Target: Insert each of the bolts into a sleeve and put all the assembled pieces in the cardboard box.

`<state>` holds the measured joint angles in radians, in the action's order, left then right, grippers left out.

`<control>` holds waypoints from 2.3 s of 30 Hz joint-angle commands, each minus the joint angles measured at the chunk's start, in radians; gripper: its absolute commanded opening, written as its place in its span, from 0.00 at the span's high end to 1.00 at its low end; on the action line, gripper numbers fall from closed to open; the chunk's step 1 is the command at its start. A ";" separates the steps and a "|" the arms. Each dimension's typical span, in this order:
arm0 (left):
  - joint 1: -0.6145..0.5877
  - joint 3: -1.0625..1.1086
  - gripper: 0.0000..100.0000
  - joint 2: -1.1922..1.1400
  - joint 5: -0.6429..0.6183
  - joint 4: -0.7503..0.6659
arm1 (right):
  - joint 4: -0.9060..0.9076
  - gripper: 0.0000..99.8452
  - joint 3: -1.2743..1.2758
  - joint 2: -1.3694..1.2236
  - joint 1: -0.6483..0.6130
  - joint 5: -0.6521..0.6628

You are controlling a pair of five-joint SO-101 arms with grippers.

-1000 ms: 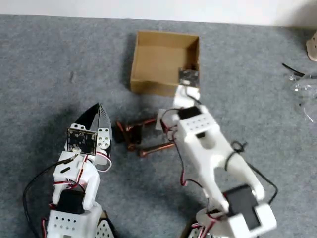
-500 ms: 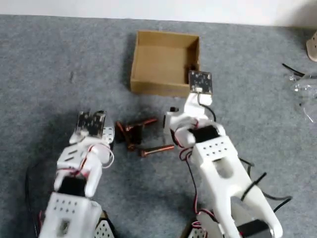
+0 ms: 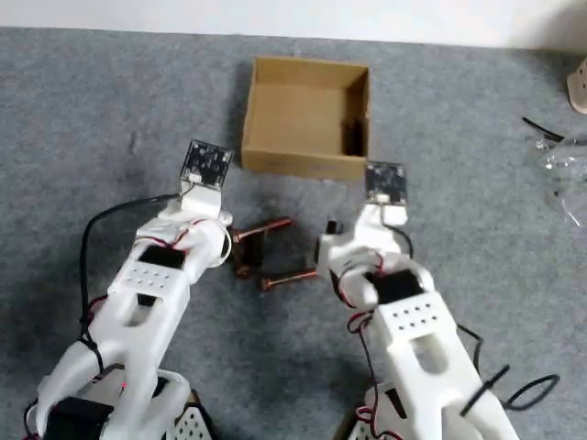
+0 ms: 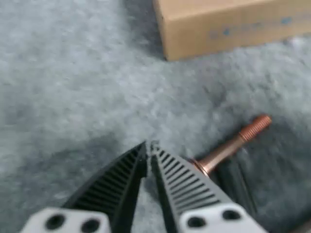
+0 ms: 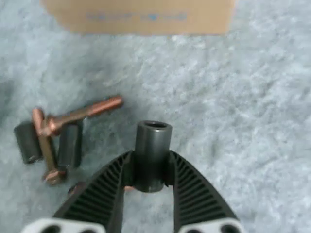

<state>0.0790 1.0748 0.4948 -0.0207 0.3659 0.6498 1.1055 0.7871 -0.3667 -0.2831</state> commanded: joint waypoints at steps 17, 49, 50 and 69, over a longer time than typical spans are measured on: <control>0.182 -0.334 0.80 -0.168 -0.592 0.374 | -0.309 1.00 0.226 0.125 0.076 0.143; 0.171 -0.397 0.80 -0.266 -0.957 0.413 | -0.392 1.00 0.232 0.131 0.108 0.143; 0.173 -0.397 0.80 -0.268 -0.959 0.413 | -0.392 1.00 0.232 0.131 0.108 0.143; 0.150 -0.390 0.80 -0.268 -1.186 0.417 | -0.395 1.00 0.236 0.125 0.107 0.144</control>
<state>0.2371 0.7311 0.2248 -1.1792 0.7756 0.2938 1.3479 0.8869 -0.2716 -0.1619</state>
